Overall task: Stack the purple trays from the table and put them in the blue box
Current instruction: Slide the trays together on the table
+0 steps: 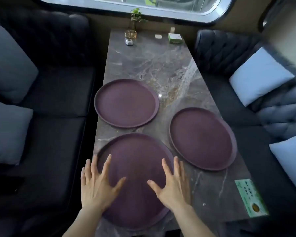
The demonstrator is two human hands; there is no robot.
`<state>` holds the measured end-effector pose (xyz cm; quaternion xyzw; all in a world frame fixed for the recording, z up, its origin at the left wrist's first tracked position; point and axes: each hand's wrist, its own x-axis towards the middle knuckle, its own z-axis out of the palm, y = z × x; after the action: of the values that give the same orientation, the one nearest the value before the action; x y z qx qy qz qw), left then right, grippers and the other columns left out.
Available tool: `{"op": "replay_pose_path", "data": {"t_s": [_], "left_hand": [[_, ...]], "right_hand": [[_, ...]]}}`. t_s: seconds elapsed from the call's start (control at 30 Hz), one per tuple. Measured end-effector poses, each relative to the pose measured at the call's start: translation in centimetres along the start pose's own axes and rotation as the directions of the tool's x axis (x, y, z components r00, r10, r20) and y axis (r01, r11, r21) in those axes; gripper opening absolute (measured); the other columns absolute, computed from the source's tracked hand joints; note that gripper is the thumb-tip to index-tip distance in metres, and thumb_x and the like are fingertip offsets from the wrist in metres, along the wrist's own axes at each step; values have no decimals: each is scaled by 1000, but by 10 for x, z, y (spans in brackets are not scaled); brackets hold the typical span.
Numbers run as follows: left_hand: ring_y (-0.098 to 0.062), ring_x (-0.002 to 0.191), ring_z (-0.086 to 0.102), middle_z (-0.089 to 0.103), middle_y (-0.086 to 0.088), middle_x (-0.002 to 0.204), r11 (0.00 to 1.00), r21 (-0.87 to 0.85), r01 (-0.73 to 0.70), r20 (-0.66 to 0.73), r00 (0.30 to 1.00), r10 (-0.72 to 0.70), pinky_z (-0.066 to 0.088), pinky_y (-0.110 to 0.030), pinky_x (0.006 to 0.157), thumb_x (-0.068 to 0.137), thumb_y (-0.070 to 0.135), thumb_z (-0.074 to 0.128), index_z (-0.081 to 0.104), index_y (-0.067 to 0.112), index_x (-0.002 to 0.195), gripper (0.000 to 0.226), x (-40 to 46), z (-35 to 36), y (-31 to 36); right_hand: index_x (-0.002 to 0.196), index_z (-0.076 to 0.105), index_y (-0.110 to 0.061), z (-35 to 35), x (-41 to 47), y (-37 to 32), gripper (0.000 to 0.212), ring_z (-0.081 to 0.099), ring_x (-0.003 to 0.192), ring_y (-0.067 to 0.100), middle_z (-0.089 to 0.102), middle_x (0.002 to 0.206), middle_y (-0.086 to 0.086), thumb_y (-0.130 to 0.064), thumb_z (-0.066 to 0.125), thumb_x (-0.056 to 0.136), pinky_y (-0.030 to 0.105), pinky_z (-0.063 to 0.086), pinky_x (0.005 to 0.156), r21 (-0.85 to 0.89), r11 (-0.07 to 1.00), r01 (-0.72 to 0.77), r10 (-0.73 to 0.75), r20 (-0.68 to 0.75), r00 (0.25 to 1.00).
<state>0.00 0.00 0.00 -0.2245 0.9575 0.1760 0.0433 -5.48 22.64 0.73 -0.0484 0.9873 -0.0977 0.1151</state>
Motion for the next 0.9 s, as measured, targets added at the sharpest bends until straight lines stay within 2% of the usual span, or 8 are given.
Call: {"op": "replay_pose_path", "data": {"t_s": [0.03,0.17,0.27,0.4,0.47,0.57,0.77,0.9], "left_hand": [[-32,154,0,5,-11,167,999,-8,36,49,998,-36,5,-46,123,68,89,40,11,47,155,102,0,3,-4],[-36,152,10,4,-18,165,988,-10,154,120,981,-152,22,-46,119,61,85,57,6,48,155,114,-3,13,-11],[-39,147,20,6,-21,163,985,-9,172,151,974,-169,32,-47,112,58,76,71,7,47,155,120,-3,17,-10],[-41,139,27,15,-25,158,981,25,190,128,973,-192,34,-49,110,53,69,80,15,43,155,124,3,18,-9],[-42,134,30,23,-25,153,977,15,211,125,969,-211,35,-49,109,48,66,84,22,41,154,125,5,16,-10],[-42,131,33,30,-25,146,972,-14,236,133,963,-232,35,-50,108,43,62,88,30,40,151,124,3,11,-10],[-43,130,31,31,-25,145,963,-118,241,77,969,-233,33,-54,109,37,55,93,39,40,147,123,-3,-11,12],[-43,130,32,32,-24,144,974,-157,167,18,986,-166,34,-55,108,35,55,93,43,39,145,122,12,-26,49]], "right_hand": [[157,10,-40,6,0,2,104,-6,154,29,-9,167,9,-90,33,69,44,22,120,30,999,-36,34,67,997],[157,5,-41,26,-2,6,109,-2,153,30,-13,166,11,-84,53,69,45,36,114,101,978,-183,166,157,974],[157,6,-40,31,0,4,113,6,150,36,-4,165,17,-80,61,67,46,37,112,115,965,-235,213,176,961],[157,10,-39,33,9,6,119,17,143,37,11,159,17,-78,69,62,46,40,110,150,940,-308,275,203,940],[156,14,-38,33,11,8,118,26,135,32,24,147,12,-77,71,60,42,46,102,166,932,-322,289,191,938],[154,19,-37,27,9,7,116,35,125,27,32,132,7,-80,68,59,37,49,92,156,929,-336,314,152,937],[149,35,-33,-8,6,9,99,46,117,24,41,122,2,-86,48,68,35,50,86,183,922,-341,352,-28,936],[146,40,-31,-44,18,26,85,47,115,23,44,119,2,-78,51,76,34,53,83,227,916,-332,369,-145,918]]}}
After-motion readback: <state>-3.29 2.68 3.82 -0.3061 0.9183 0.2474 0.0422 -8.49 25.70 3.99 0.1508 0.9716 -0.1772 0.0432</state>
